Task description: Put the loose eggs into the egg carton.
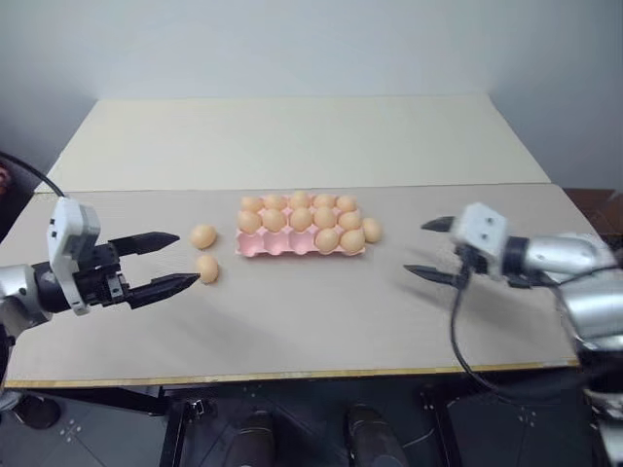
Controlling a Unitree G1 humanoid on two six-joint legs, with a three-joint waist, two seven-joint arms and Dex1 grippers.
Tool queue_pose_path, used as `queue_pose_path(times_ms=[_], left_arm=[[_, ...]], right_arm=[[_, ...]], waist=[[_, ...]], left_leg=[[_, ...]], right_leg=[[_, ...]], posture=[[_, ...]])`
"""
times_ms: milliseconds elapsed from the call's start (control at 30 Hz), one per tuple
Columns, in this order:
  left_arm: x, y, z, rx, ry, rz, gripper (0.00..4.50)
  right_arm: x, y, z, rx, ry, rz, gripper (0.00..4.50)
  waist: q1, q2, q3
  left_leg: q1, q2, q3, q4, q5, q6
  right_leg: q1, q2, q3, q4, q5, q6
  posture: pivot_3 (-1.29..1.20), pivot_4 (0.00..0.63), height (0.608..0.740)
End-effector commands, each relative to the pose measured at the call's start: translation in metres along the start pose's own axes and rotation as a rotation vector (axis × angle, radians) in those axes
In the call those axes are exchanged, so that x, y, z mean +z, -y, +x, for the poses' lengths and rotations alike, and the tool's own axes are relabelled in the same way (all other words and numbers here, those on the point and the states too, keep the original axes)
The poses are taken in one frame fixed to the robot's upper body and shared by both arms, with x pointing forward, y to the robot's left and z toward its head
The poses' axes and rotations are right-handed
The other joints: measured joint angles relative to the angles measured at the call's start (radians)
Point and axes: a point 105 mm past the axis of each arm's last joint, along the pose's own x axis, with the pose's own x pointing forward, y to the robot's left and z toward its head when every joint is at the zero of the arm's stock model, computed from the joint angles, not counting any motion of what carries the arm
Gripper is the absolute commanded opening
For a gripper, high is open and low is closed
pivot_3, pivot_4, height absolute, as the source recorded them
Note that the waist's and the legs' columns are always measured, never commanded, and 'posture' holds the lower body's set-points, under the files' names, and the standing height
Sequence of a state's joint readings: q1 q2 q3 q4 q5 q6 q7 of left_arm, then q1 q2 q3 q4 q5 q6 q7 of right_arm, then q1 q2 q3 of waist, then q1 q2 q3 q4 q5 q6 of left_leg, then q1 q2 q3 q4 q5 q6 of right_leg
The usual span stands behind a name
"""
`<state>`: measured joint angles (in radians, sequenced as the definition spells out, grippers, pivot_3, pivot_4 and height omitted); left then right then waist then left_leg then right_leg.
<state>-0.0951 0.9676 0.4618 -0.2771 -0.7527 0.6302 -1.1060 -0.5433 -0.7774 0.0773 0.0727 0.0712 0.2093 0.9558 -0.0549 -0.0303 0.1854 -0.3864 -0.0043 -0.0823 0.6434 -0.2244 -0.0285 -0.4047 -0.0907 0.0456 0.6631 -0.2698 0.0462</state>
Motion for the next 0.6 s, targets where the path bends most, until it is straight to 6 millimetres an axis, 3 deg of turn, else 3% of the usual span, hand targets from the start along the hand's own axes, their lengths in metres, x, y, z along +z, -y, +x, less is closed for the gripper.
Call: queue_pose_path(times_ms=[33,233,600], left_arm=[[0.010,0.002,0.001,-0.004,0.032,0.039,4.50],[0.013,0.002,0.000,0.010,0.042,0.063,4.50],[0.014,0.002,-0.002,0.015,0.043,0.074,4.50]], right_arm=[[-0.007,0.013,0.021,-0.054,-0.036,-0.071,4.46],[-0.015,0.020,0.060,-0.090,-0.073,-0.098,4.46],[-0.013,0.020,0.090,-0.131,-0.049,-0.050,4.46]], waist=[[0.001,0.000,0.000],[-0.003,0.000,0.000],[-0.014,0.000,0.000]], left_leg=[[-0.002,0.000,0.000,-0.001,0.000,0.000],[-0.005,0.000,0.000,0.000,0.000,0.000],[-0.003,0.001,0.000,0.000,0.000,-0.001]], right_leg=[[-0.002,0.000,0.000,0.000,0.000,0.000],[-0.005,0.000,0.000,0.001,0.000,-0.001],[-0.004,0.001,0.000,0.001,0.000,-0.001]], posture=[[0.00,0.150,0.740],[0.00,0.150,0.740],[0.00,0.150,0.740]])
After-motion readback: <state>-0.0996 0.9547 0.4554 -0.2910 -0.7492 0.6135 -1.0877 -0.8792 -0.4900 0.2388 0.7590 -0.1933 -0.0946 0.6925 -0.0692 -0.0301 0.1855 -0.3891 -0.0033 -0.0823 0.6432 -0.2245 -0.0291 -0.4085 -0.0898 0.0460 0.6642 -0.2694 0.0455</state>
